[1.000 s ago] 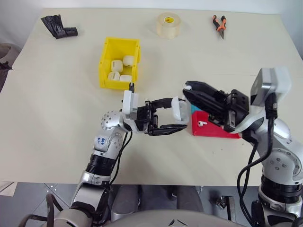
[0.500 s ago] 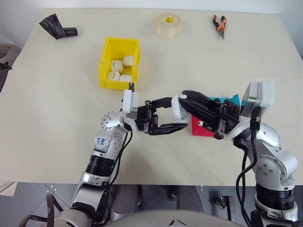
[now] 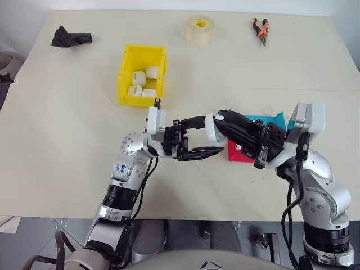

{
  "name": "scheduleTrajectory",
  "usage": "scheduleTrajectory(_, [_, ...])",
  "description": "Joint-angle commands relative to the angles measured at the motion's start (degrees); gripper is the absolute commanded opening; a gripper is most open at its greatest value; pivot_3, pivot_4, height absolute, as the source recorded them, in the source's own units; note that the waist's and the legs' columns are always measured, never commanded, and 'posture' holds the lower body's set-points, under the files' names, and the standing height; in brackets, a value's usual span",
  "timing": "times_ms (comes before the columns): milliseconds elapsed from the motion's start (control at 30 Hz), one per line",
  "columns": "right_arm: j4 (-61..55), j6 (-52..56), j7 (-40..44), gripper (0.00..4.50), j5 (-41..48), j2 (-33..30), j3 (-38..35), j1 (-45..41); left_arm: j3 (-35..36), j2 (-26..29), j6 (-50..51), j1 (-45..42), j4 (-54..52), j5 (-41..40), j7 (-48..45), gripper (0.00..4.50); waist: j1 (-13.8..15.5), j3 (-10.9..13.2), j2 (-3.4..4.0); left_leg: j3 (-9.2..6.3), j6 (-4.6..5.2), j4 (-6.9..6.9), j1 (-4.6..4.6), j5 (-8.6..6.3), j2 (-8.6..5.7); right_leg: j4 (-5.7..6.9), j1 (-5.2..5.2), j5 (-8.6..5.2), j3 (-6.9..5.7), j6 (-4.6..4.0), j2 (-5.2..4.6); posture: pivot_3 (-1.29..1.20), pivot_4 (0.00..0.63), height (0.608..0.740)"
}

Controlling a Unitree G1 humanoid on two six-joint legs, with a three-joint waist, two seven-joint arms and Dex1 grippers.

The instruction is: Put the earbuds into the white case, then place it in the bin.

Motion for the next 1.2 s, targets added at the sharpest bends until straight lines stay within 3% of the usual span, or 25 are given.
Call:
scheduleTrajectory(33, [-0.64,1.04,2.71,0.45,1.24,-2.05,0.08,2.0,1.98,-0.84,-1.3,-1.21,-2.29,-1.7,1.3,2.82,0.03,0.0,0.0,0.0,0.0,0.0,0.0,0.0,0.0,0.0,0.0,0.0,0.0,0.0,0.0,0.0,0.15,0.74])
scheduleTrajectory(367, [1.13,3.5,3.47,0.45,4.72,-4.8,-0.95,1.8,1.87,-1.06,-1.76,-1.36,-1.96,-1.29,0.94,2.82,0.05,0.0,0.0,0.0,0.0,0.0,0.0,0.0,0.0,0.0,0.0,0.0,0.0,0.0,0.0,0.0,0.15,0.74])
scheduleTrajectory(767, [1.75,5.44,4.2,4.46,6.82,-7.17,-3.45,-1.5,2.22,-1.24,-2.13,-1.05,-1.81,-0.5,0.58,2.82,0.05,0.0,0.0,0.0,0.0,0.01,-0.01,0.0,0.0,-0.01,0.0,0.0,0.0,0.0,0.0,0.0,0.15,0.74])
scheduleTrajectory(967, [6.79,3.29,9.93,4.46,1.71,-16.72,-11.05,1.52,2.81,2.59,-3.42,1.51,-1.94,0.86,-0.91,2.82,0.18,0.01,-0.01,0.0,0.01,0.01,-0.02,0.0,0.0,-0.03,0.0,0.0,0.01,0.0,0.0,0.0,0.15,0.74])
scheduleTrajectory(1200, [21.85,-11.25,21.89,4.46,-11.63,-23.98,-16.15,7.18,4.23,5.44,-5.47,4.52,-2.77,1.0,-0.32,2.82,0.1,0.01,-0.02,0.05,0.01,-0.02,0.0,0.0,0.0,-0.06,0.01,0.0,0.02,0.01,0.0,0.0,0.15,0.74])
